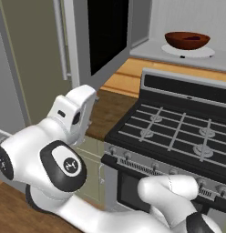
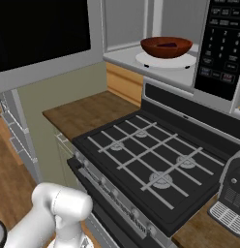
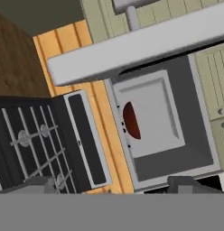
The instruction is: Pick the eggplant from the sink and place it in the bowl. Then pick the bowl and place it in the microwave. Then close the microwave door and press the start button.
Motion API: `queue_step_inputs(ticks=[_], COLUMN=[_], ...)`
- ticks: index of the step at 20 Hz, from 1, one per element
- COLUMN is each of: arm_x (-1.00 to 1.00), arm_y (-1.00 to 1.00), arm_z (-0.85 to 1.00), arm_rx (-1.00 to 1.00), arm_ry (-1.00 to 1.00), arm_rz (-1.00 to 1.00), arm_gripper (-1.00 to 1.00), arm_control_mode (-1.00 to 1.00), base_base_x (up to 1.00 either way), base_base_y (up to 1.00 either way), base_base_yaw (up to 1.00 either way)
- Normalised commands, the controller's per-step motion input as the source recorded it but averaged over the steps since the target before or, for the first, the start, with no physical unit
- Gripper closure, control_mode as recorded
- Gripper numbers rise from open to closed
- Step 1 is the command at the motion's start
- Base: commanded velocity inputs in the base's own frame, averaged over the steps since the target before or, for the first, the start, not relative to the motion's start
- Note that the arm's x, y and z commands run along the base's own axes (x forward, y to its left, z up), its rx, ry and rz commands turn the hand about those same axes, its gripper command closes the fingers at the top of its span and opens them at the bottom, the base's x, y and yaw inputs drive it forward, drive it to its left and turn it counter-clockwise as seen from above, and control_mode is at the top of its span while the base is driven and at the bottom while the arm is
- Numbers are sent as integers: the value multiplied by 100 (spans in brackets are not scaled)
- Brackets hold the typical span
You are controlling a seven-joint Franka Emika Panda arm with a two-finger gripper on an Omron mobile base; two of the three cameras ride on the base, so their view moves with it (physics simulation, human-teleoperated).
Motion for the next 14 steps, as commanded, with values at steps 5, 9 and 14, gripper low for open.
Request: queue_step_inputs(ticks=[5,9,14], arm_x=[11,35,50], arm_y=[27,30,40], arm_z=[-52,-43,-44], arm_rx=[4,0,-5], arm_ry=[0,-2,-1], arm_rz=[0,0,0], arm_gripper=[-100,-100,-100], arm_control_mode=[-100,-100,-100], base_base_x=[0,0,0], base_base_y=[0,0,0], base_base_yaw=[0,0,0])
